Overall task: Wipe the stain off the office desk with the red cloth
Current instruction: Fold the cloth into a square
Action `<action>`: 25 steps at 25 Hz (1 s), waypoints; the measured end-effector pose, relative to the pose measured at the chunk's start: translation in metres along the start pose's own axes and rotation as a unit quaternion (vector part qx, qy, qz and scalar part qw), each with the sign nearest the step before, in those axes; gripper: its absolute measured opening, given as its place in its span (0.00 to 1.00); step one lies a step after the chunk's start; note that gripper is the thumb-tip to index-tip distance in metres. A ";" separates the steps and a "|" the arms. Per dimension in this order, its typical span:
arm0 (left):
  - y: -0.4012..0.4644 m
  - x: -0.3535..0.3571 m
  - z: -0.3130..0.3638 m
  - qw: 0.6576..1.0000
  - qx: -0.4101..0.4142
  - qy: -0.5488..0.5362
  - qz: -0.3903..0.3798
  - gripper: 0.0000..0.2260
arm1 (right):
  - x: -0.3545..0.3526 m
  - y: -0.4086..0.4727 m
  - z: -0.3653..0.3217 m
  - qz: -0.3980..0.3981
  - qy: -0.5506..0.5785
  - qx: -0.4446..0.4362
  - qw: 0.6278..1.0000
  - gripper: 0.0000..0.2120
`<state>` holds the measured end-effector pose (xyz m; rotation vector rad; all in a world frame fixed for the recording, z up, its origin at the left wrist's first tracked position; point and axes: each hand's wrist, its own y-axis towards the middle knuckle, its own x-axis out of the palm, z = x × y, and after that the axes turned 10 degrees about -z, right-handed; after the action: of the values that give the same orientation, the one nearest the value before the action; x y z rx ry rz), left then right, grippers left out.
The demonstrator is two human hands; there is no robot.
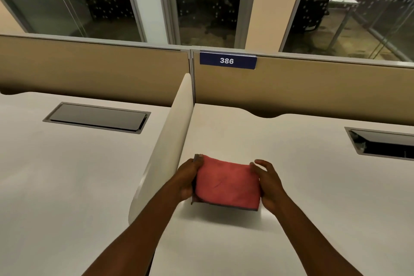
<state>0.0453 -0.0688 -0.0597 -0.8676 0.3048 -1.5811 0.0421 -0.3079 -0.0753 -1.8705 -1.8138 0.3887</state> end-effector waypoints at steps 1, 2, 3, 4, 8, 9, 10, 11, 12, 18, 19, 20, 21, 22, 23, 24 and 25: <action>0.011 -0.004 0.002 1.000 -0.004 -0.014 0.003 0.15 | -0.001 0.009 0.001 -0.007 0.010 0.012 1.000 0.13; 0.021 -0.005 0.005 1.000 0.005 -0.011 0.013 0.18 | -0.001 0.019 0.000 -0.012 0.009 0.009 1.000 0.16; 0.031 -0.006 0.012 1.000 0.017 -0.002 0.027 0.21 | 0.000 0.030 -0.003 -0.017 0.000 0.001 1.000 0.17; 0.042 -0.006 0.020 0.999 0.029 0.010 0.042 0.23 | 0.002 0.042 -0.009 -0.019 -0.010 -0.004 1.000 0.18; 0.091 -0.005 0.067 0.980 0.113 0.124 0.110 0.27 | 0.027 0.107 -0.040 -0.026 -0.045 -0.037 0.998 0.21; 0.103 -0.007 0.081 0.969 0.134 0.158 0.133 0.27 | 0.036 0.126 -0.052 -0.025 -0.047 -0.051 0.997 0.21; 0.114 -0.009 0.097 0.959 0.152 0.183 0.157 0.27 | 0.044 0.144 -0.066 -0.028 -0.042 -0.062 0.997 0.20; 0.125 -0.011 0.112 0.949 0.168 0.203 0.176 0.27 | 0.052 0.163 -0.080 -0.036 -0.031 -0.070 0.996 0.20; 0.135 -0.013 0.125 0.936 0.182 0.233 0.190 0.28 | 0.059 0.180 -0.093 -0.049 -0.019 -0.074 0.996 0.20; 0.183 -0.022 0.117 0.721 0.203 0.639 0.174 0.35 | 0.066 0.225 -0.079 -0.020 -0.396 -0.161 0.904 0.21; 0.188 -0.025 0.106 0.697 0.185 0.674 0.157 0.33 | 0.062 0.227 -0.066 -0.047 -0.500 -0.171 0.848 0.22; 0.191 -0.028 0.097 0.687 0.156 0.696 0.139 0.31 | 0.058 0.227 -0.056 -0.069 -0.597 -0.169 0.781 0.24; 0.192 -0.031 0.087 0.679 0.135 0.710 0.126 0.30 | 0.053 0.228 -0.047 -0.076 -0.666 -0.169 0.723 0.25; 0.191 -0.033 0.081 0.670 0.119 0.723 0.118 0.30 | 0.049 0.226 -0.042 -0.070 -0.703 -0.166 0.688 0.27; 0.192 -0.035 0.076 0.664 0.111 0.730 0.116 0.30 | 0.046 0.224 -0.041 -0.064 -0.717 -0.158 0.676 0.27; 0.187 -0.034 0.075 0.655 0.109 0.739 0.111 0.31 | 0.046 0.216 -0.045 -0.063 -0.727 -0.156 0.666 0.28; 0.184 -0.033 0.077 0.651 0.104 0.744 0.108 0.31 | 0.046 0.211 -0.049 -0.074 -0.728 -0.151 0.665 0.29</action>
<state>0.2314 -0.0574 -0.1364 0.8633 1.2807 -1.6936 0.2497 -0.2668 -0.1411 -1.4950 -3.0567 2.0824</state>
